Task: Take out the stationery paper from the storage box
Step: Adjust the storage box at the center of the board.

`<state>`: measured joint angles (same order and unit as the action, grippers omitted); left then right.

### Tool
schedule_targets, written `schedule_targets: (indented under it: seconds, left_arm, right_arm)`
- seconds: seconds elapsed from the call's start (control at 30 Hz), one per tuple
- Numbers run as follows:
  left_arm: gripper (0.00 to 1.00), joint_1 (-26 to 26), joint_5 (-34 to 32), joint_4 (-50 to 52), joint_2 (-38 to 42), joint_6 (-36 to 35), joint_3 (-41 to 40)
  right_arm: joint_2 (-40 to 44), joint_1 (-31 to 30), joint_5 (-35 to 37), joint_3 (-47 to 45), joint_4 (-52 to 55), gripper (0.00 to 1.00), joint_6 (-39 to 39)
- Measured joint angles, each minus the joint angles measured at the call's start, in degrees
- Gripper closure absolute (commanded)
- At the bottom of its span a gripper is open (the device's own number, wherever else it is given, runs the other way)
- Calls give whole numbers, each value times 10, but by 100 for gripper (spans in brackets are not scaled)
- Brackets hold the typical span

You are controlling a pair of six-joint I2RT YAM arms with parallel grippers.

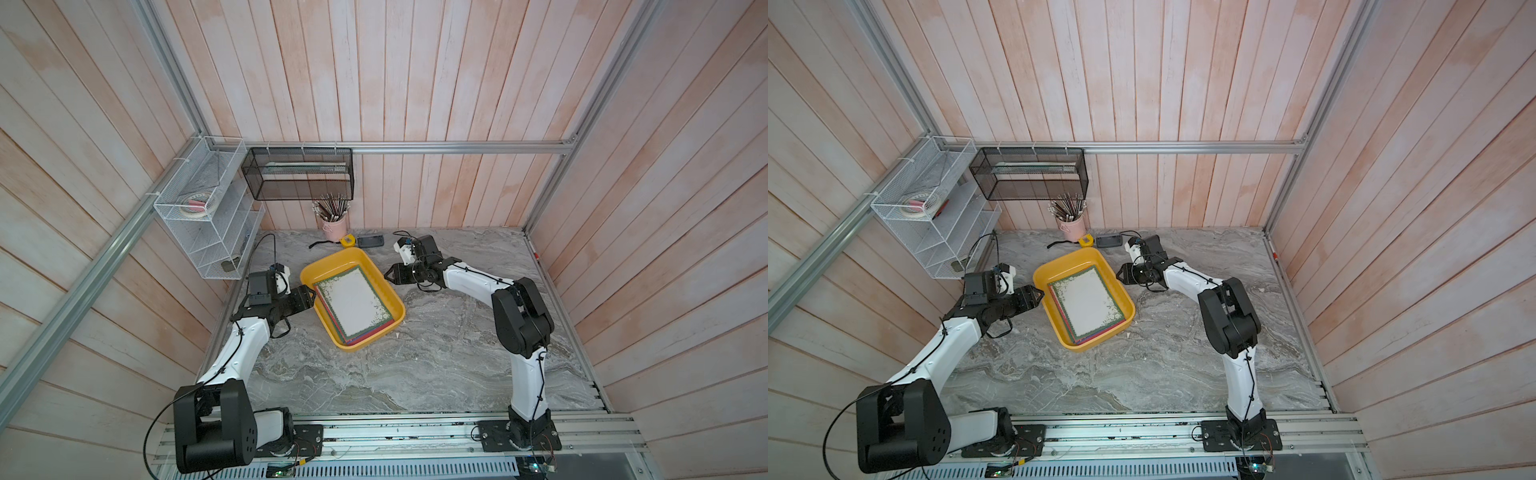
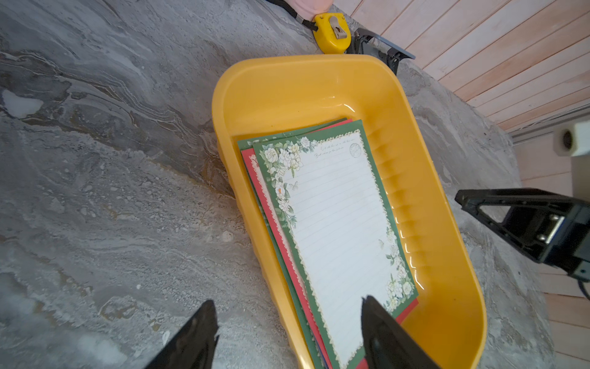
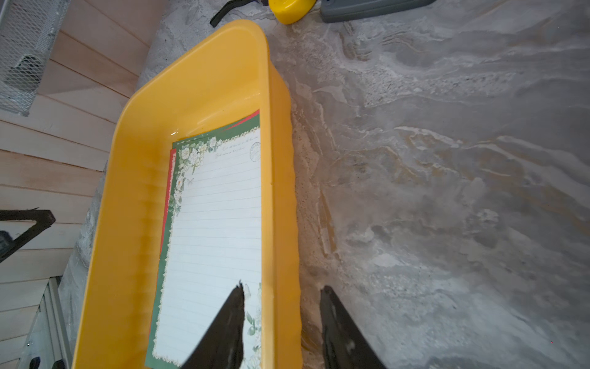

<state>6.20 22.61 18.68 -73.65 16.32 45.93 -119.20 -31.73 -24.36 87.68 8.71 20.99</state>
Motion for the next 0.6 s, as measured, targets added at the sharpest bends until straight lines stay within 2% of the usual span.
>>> schedule_targets:
  seconds: [0.2,0.47,0.6]
  left_arm:
    - [27,5,12,-2,-1,5,0]
    - [27,12,23,-5,0,11,0]
    - [27,18,25,-7,3,13,0]
  right_arm:
    - [2,-30,3,-16,-5,65,1]
    - [42,-84,9,-87,-1,65,15]
    - [80,-110,9,-119,0,57,33]
